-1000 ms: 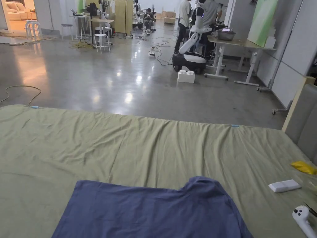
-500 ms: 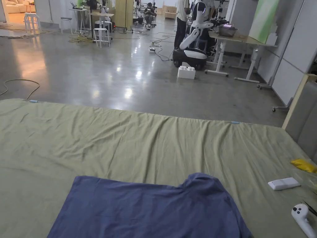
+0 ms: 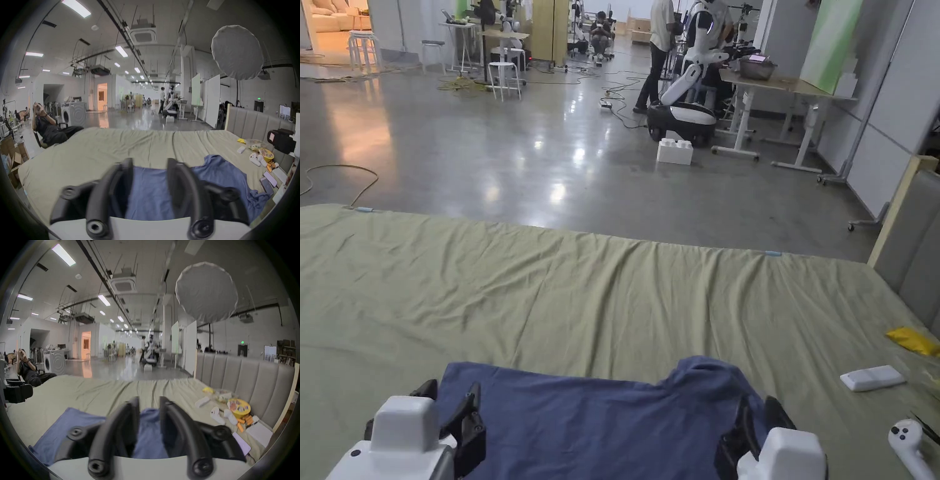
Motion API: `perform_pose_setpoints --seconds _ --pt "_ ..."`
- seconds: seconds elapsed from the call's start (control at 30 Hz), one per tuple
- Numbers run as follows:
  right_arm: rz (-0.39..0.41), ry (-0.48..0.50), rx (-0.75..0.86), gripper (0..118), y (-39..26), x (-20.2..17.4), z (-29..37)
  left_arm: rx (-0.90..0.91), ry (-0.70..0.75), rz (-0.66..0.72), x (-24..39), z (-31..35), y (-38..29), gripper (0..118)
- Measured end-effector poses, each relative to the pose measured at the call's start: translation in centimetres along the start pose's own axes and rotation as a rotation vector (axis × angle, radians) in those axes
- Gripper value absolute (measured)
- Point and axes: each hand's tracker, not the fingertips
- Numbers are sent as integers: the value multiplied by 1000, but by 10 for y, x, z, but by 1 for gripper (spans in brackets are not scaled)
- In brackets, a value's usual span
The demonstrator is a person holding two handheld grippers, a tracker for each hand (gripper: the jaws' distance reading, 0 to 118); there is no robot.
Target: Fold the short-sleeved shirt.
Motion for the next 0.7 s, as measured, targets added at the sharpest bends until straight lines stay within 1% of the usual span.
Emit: perform_pose_setpoints --seconds 0.03,0.07,0.1,0.13,0.2,0.27,0.3,0.33,0.37,0.43,0.57,0.63,0.7 --pt "-2 10 22 20 1 -2 0 20 7 -20 4 2 3 13" --pt "-3 20 32 17 3 -4 0 32 24 -39 7 3 5 12" --pt "-5 24 31 10 5 -5 -2 43 29 -41 9 4 7 6" --pt "-8 26 24 4 6 -7 -5 52 11 -34 11 6 8 4" --pt "-19 29 24 2 5 -7 -7 79 27 -51 15 6 10 2" --pt "-15 36 20 1 5 -7 -11 77 57 -84 16 4 10 2" --pt "-14 37 20 0 3 -8 -12 76 50 -76 14 2 10 2" --pt "9 39 23 0 3 -9 -14 70 47 -56 11 -2 8 2" --pt "6 51 17 0 2 -9 -16 45 36 -39 8 -7 5 2" --pt "19 59 15 0 -1 -9 -19 4 57 -42 1 -19 -4 2" --pt "30 84 -19 0 -10 -10 -29 -137 12 -26 -20 -59 -25 2" --pt "22 103 -49 0 -17 -8 -35 -188 28 -6 -32 -84 -36 2" --pt "46 117 -87 0 -28 -4 -39 -282 38 6 -44 -112 -44 2"
